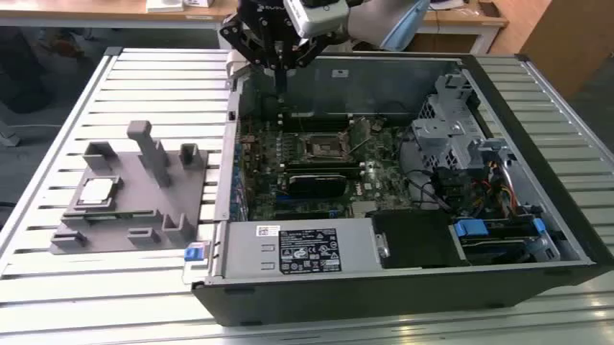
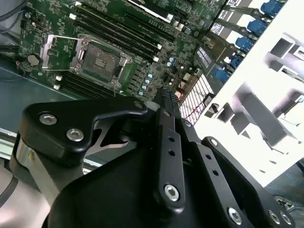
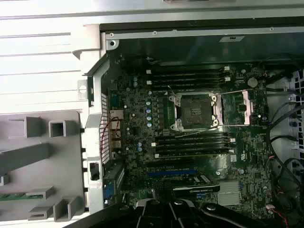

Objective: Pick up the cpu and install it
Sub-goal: 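Reach for the cpu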

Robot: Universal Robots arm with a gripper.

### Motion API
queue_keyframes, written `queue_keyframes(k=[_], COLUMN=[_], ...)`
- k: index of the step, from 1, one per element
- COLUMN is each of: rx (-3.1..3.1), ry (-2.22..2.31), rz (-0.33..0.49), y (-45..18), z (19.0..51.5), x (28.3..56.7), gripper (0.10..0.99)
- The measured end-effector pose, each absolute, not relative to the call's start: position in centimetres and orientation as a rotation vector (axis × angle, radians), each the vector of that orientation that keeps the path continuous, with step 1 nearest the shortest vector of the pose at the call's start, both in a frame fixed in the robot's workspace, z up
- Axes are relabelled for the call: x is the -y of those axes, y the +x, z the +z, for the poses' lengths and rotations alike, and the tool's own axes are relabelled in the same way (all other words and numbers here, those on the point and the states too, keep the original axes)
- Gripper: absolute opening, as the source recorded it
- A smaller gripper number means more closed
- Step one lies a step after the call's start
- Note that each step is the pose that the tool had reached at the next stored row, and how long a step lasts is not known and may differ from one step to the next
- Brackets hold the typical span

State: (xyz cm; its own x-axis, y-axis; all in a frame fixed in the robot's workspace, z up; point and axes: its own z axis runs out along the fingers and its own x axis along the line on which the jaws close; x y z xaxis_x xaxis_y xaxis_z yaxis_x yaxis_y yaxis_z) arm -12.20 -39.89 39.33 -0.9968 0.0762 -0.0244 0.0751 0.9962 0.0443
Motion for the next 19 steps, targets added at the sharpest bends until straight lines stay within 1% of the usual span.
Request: queue_keyframes(k=[9, 19], rx=[-3.113, -3.112], ry=[0.118, 0.118], rz=[0.068, 0.068], y=[-12.5, -14.9], z=[39.3, 39.3], x=[39.9, 39.9], gripper=[0.106, 0.106])
